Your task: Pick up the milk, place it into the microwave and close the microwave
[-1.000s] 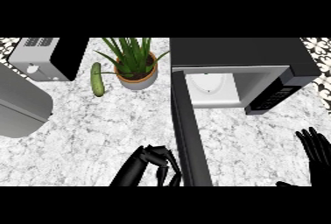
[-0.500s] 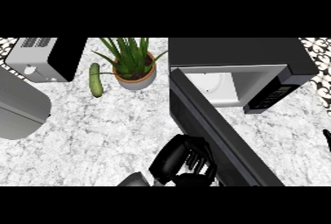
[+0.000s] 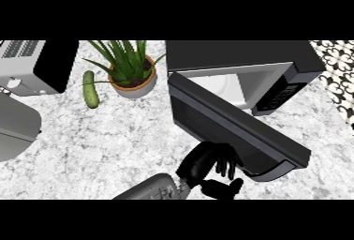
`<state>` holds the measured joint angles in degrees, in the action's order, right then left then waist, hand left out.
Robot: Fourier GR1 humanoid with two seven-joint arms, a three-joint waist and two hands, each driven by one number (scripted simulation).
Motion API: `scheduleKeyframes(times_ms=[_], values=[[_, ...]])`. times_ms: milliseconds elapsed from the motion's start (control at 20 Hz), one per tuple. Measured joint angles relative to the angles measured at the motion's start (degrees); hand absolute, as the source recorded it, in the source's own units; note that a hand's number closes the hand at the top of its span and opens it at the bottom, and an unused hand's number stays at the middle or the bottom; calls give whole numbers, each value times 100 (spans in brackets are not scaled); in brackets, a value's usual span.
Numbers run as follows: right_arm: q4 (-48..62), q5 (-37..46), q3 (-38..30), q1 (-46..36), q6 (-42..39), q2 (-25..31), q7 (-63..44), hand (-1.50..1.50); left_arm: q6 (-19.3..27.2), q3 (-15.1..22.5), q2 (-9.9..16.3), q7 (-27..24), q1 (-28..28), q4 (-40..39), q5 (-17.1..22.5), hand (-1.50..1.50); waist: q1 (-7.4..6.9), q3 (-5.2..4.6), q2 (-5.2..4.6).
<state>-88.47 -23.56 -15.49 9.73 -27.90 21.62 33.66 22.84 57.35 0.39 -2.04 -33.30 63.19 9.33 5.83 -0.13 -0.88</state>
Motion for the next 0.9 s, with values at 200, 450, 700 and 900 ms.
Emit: scheduleKeyframes(times_ms=[200,450,700,900], values=[[-275,-162,123,-159,-158,116,-218,-150,232,82,-2,-129,-342,-163,515,150,217,-10,-47],[-534,-370,270,-347,-345,226,-427,-150,437,-106,-6,-499,-783,-178,1086,150,491,-21,-117],[-724,-566,338,-521,-480,355,-585,-150,543,-355,-20,-774,-1242,-329,1573,150,779,-19,-187],[-858,-696,327,-632,-549,479,-685,-150,605,-515,-29,-912,-1591,-570,1870,150,1009,-13,-236]])
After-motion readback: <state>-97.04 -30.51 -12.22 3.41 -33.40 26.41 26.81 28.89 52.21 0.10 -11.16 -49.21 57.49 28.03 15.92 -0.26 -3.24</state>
